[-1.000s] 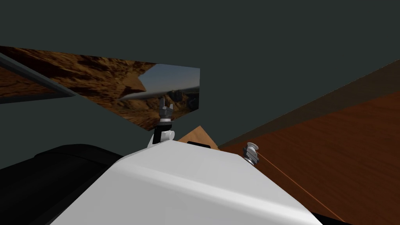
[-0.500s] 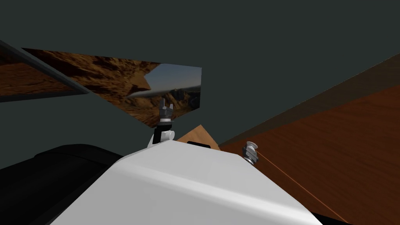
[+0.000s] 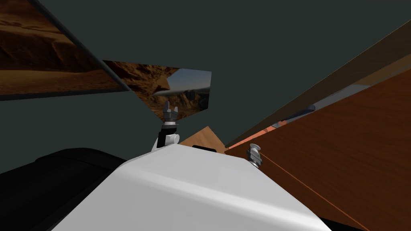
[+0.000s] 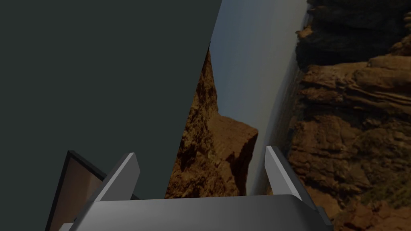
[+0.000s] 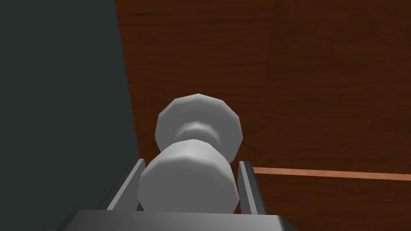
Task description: Pull the door open
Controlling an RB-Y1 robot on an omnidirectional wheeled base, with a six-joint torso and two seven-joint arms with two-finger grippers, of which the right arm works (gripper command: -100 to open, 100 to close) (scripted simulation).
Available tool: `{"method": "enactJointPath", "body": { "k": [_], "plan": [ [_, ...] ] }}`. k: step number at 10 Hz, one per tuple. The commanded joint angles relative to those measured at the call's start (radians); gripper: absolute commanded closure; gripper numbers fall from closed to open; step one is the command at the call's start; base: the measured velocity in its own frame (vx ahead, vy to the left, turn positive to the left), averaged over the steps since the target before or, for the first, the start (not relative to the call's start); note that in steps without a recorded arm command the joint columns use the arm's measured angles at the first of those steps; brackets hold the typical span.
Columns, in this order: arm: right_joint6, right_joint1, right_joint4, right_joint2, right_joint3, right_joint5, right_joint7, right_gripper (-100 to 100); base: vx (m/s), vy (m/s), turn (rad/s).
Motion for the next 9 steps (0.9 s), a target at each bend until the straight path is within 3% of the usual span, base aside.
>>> {"method": "enactJointPath", "body": {
  "k": [1,3,4,9],
  "plan": [
    [-0.002,0.010,-0.019,-0.010,0.018,0.012,-0.011,100,-0.218,0.076,0.048],
    [0.001,0.012,-0.023,-0.014,0.019,0.013,-0.011,100,-0.176,0.046,0.024],
    [-0.008,0.022,-0.034,-0.021,0.048,0.030,-0.022,100,-0.189,-0.009,0.056],
    [-0.047,0.047,-0.069,-0.050,0.128,0.081,-0.057,100,-0.268,0.013,0.069]
  ]
}}
